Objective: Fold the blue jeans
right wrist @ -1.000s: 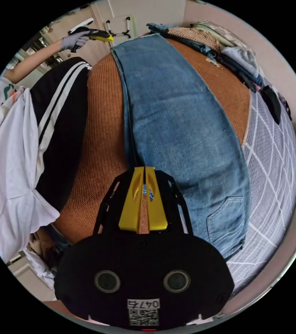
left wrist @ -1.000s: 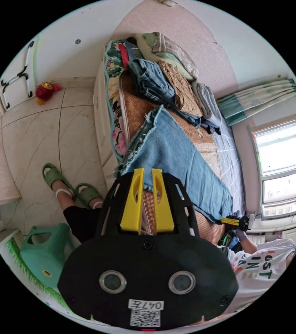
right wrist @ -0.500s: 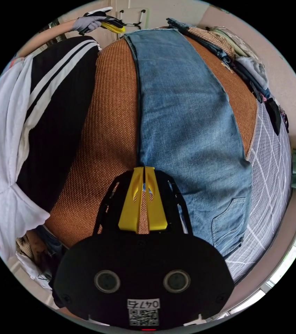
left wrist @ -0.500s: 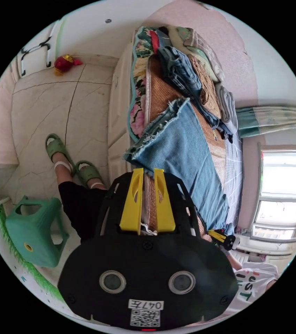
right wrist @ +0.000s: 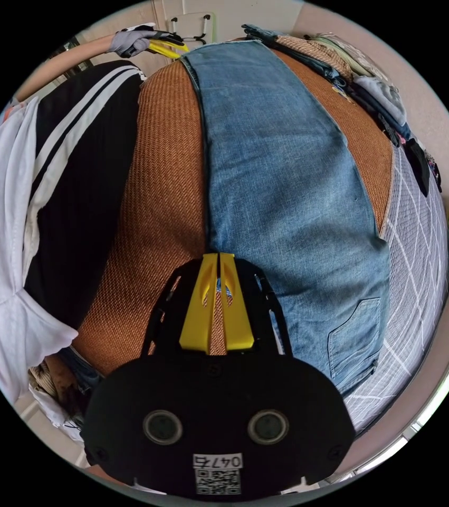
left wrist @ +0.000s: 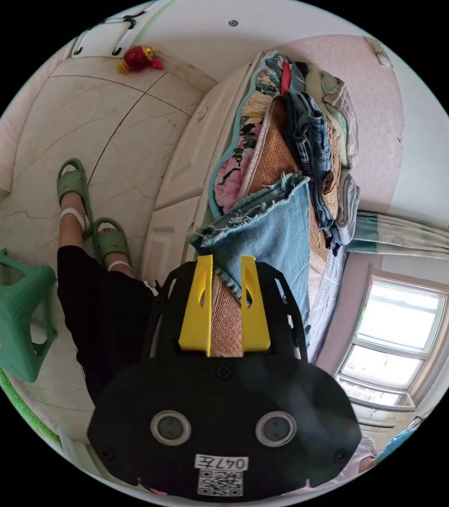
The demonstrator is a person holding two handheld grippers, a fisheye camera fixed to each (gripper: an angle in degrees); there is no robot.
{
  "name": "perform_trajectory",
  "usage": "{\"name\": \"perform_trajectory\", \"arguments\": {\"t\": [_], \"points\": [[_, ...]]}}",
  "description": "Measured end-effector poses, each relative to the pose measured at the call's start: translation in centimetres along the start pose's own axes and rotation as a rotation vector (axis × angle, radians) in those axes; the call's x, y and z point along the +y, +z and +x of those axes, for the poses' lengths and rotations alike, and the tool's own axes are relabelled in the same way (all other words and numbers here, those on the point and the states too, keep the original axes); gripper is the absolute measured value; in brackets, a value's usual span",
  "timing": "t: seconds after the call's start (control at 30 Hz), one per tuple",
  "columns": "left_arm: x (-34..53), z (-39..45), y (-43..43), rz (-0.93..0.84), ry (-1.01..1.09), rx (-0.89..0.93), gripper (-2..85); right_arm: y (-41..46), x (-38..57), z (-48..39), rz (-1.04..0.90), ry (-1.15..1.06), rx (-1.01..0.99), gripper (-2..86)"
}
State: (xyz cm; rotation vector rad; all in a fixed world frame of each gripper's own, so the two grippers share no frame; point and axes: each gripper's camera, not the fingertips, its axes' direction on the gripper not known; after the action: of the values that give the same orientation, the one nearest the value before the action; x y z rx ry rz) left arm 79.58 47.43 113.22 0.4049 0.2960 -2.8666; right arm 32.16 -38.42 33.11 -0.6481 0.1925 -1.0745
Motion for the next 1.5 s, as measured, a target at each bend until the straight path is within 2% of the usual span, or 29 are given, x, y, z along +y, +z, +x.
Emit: {"name": "perform_trajectory", "arguments": {"t": [0.53, 0.73, 0.83, 1.2, 1.37, 1.43, 1.5], "points": [[4.5, -2.1, 0.0, -0.016, 0.022, 0.024, 7.5, -2.8, -1.2, -0.3, 0.009, 0.014, -0.032, -0.4], [4.6, -1.0, -0.7, -0.035, 0.057, 0.020, 2.3, -3.2, -0.8, -0.6, 0.011, 0.018, -0.043, -0.4], [4.7, 0.5, -1.8, -0.030, 0.097, -0.003, -0.5, -3.2, -0.3, -0.9, 0.014, 0.026, -0.048, -0.4], [3.3, 3.4, -9.3, 0.007, 0.156, -0.049, -1.0, -2.6, 2.9, -3.4, 0.023, -0.013, 0.002, -0.5], [4.3, 6.7, -15.2, 0.106, 0.206, -0.011, -1.0, -2.1, 5.3, -4.5, 0.043, -0.022, 0.026, -0.5], [4.1, 8.3, -17.2, 0.126, 0.242, -0.076, -1.0, -1.7, 6.3, -4.8, 0.048, -0.015, 0.022, -0.5], [1.4, 8.0, -17.4, 0.072, 0.211, -0.149, -0.9, -0.6, 7.4, -5.1, 0.048, -0.013, 0.006, -0.5]]}}
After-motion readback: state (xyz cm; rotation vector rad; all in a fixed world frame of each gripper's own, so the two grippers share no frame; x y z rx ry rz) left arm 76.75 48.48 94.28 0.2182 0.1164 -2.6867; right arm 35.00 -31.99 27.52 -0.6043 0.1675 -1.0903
